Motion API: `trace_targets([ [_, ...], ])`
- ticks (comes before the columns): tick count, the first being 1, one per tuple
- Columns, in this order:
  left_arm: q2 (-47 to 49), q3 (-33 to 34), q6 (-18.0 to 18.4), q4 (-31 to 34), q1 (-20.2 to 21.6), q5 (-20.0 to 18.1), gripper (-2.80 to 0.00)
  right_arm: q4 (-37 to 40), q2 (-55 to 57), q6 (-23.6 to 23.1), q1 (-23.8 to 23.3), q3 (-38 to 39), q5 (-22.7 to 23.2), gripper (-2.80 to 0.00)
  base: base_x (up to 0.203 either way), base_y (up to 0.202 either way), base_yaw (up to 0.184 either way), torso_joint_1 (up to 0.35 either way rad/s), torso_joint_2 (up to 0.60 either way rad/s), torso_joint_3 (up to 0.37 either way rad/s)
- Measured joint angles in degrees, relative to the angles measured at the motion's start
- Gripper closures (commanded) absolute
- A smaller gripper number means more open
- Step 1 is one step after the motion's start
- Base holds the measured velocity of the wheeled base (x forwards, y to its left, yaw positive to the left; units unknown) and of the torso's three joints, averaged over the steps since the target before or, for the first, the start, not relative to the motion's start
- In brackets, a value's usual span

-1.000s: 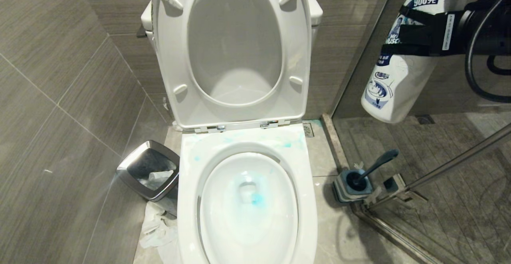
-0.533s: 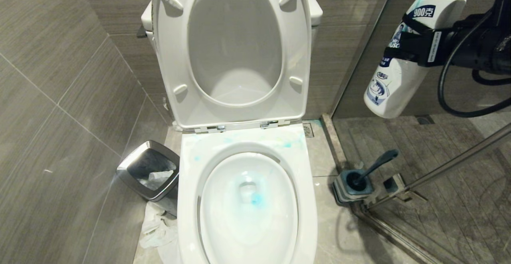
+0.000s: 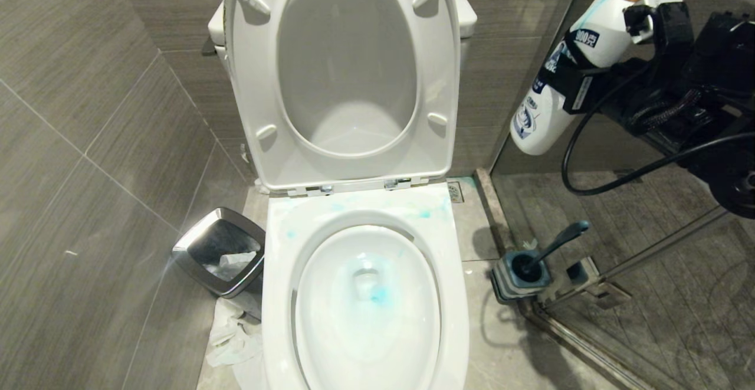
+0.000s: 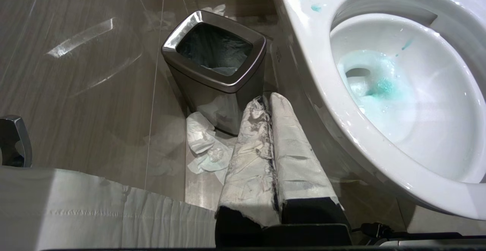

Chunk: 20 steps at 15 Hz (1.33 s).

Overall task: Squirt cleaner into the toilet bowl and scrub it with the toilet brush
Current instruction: Place the cleaning agent on the floor

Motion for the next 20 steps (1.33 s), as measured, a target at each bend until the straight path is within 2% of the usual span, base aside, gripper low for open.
trace_targets([
  [2, 0.00, 0.00, -0.02, 0.00, 0.00, -0.02, 0.00, 0.07, 0.73, 0.23, -0.44, 1.46, 1.16, 0.00, 0.000, 0.000, 0.000, 0.000, 0.00, 0.000],
  [7, 0.00, 0.00, 0.02, 0.00, 0.00, 0.02, 0.00, -4.42, 1.69, 0.01, -3.32, 2.47, 9.45, 0.00, 0.000, 0.000, 0.000, 0.000, 0.00, 0.000],
  [12, 0.00, 0.00, 0.00, 0.00, 0.00, -0.02, 0.00, -4.63, 2.91, 0.23, -3.91, 3.23, 9.55, 0.00, 0.000, 0.000, 0.000, 0.000, 0.00, 0.000],
  [17, 0.00, 0.00, 0.00, 0.00, 0.00, -0.01, 0.00, -11.10, 6.56, 0.56, -3.95, 3.95, 9.42, 0.00, 0.000, 0.000, 0.000, 0.000, 0.00, 0.000],
  [20, 0.00, 0.00, 0.02, 0.00, 0.00, 0.00, 0.00, -11.54, 8.66, 0.60, -4.02, 3.33, 9.27, 0.00, 0.000, 0.000, 0.000, 0.000, 0.00, 0.000],
])
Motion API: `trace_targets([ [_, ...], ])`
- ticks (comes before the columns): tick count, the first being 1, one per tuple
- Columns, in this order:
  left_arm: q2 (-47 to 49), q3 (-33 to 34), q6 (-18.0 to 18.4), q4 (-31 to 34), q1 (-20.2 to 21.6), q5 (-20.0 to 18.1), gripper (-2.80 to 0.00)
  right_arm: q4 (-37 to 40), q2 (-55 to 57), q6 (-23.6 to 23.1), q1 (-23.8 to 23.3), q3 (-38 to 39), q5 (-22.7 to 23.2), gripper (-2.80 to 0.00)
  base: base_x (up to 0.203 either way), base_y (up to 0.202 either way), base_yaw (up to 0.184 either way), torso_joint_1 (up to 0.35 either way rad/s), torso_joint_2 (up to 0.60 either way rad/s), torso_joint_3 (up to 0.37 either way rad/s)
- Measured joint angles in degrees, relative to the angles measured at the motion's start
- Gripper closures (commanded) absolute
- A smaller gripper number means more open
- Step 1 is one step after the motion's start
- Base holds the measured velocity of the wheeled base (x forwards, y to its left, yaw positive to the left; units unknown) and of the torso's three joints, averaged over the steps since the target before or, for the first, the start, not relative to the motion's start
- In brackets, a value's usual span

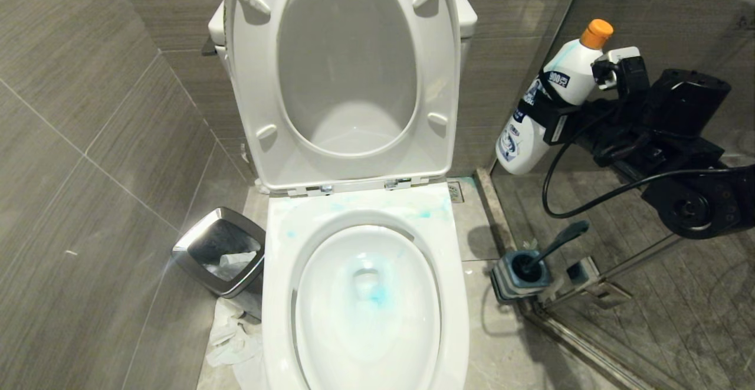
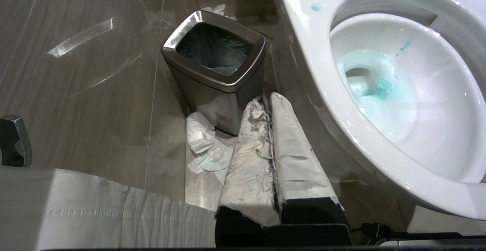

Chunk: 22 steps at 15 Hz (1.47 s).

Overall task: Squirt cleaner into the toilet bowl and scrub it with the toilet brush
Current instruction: Place the cleaning agent on the floor

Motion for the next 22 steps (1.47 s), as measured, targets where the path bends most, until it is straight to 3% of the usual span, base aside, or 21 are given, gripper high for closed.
trace_targets([
  [14, 0.00, 0.00, -0.02, 0.00, 0.00, -0.02, 0.00, -0.74, 11.38, 0.11, -1.50, -5.04, 0.26, 0.00, 0.000, 0.000, 0.000, 0.000, 0.00, 0.000],
  [22, 0.00, 0.00, 0.16, -0.05, 0.00, 0.24, 0.00, -2.77, 17.49, 0.10, -1.33, -12.69, -0.03, 0.00, 0.000, 0.000, 0.000, 0.001, 0.00, -0.093],
])
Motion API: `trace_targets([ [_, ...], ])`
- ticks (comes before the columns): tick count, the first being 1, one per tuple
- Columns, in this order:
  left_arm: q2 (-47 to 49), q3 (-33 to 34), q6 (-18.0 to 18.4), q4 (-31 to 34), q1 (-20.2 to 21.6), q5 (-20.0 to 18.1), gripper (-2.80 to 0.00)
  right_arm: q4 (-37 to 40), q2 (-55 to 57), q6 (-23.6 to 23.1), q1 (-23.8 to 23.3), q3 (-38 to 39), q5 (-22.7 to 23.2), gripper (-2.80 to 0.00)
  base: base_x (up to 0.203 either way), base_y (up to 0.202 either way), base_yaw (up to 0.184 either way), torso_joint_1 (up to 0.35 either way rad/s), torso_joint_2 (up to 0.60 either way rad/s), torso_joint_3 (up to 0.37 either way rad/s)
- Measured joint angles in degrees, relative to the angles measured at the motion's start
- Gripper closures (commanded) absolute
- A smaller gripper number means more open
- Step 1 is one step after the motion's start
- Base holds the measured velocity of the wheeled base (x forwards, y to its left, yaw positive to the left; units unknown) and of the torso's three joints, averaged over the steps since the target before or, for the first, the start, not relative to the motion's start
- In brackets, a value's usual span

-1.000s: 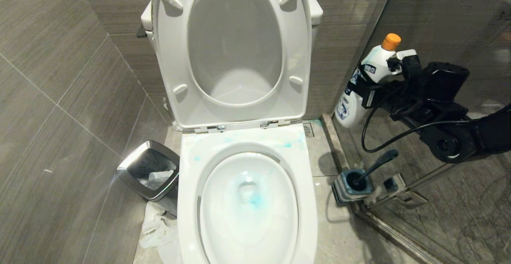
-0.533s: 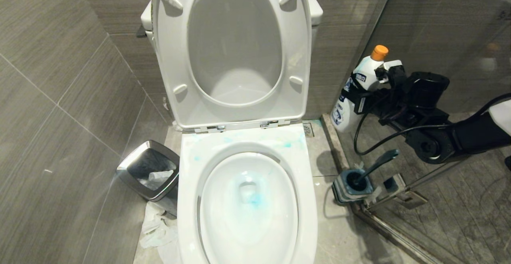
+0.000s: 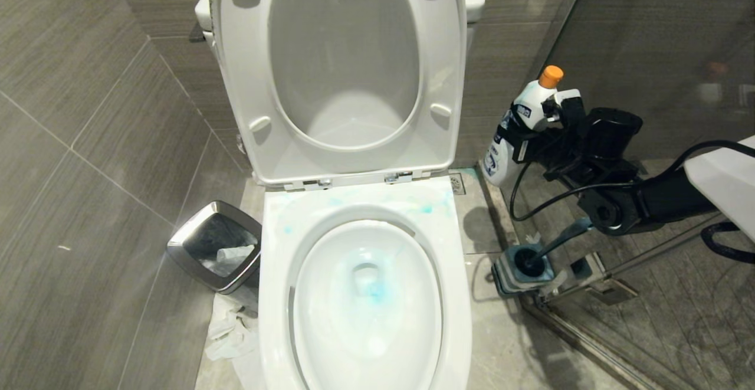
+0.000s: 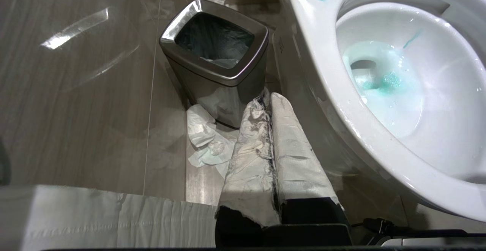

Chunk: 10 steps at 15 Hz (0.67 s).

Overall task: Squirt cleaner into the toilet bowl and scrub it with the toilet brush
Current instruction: Place the cleaning agent on the floor

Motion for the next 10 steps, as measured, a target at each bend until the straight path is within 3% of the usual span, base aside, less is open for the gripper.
trace_targets([
  [10, 0.00, 0.00, 0.01, 0.02, -0.01, 0.00, 0.00, -0.14, 4.50, -0.33, 0.41, -7.32, -0.04, 0.00, 0.000, 0.000, 0.000, 0.002, 0.00, -0.198],
])
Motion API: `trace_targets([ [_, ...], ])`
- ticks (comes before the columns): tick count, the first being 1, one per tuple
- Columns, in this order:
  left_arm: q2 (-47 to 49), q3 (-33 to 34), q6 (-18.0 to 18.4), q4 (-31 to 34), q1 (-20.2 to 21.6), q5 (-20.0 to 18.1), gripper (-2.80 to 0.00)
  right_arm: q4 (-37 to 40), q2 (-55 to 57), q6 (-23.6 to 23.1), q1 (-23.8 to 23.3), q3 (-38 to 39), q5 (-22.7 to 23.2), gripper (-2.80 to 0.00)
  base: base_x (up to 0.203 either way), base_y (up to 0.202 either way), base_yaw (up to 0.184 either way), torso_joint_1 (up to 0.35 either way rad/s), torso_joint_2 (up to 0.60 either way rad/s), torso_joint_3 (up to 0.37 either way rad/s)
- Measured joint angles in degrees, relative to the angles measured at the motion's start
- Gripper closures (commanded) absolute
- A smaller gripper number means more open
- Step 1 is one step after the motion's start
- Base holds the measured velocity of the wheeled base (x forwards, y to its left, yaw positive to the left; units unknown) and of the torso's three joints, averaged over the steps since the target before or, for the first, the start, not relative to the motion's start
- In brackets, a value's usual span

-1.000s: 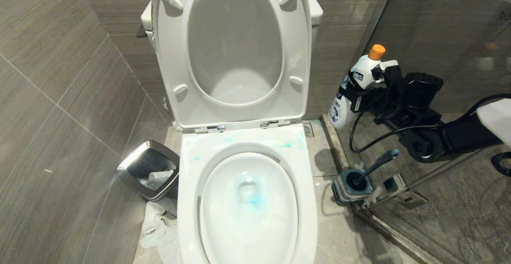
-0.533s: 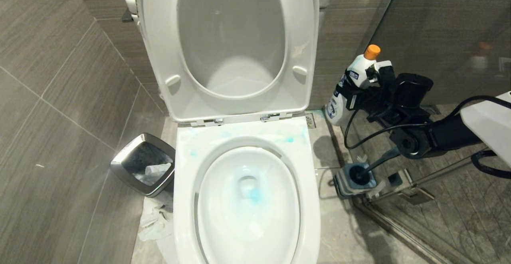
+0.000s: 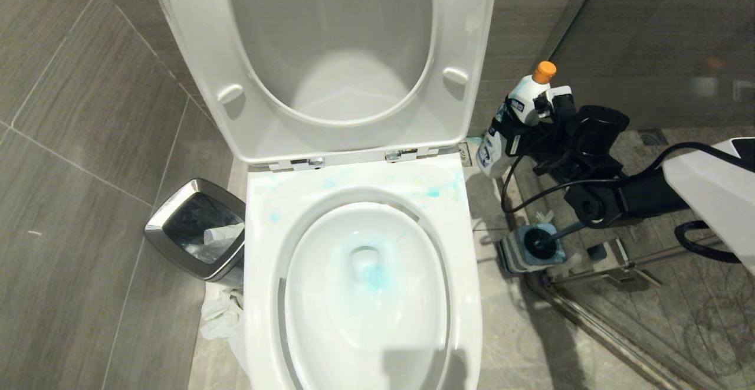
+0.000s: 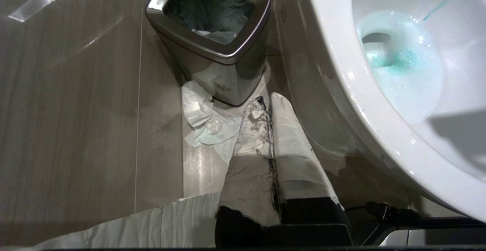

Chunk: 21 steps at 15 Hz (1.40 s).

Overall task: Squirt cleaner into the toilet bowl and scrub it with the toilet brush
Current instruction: Place the cleaning agent on the floor

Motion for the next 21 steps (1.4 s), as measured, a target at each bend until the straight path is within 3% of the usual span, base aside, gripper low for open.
trace_targets([
  [14, 0.00, 0.00, 0.30, 0.02, 0.01, 0.00, 0.00, 0.89, 11.44, -0.22, 3.41, -13.62, -0.19, 0.00, 0.000, 0.000, 0.000, 0.004, 0.00, -0.194],
  [21, 0.00, 0.00, -0.54, 0.02, -0.02, 0.00, 0.00, 0.78, 13.75, -0.22, 3.39, -19.18, -0.26, 0.00, 0.000, 0.000, 0.000, 0.003, 0.00, -0.024],
])
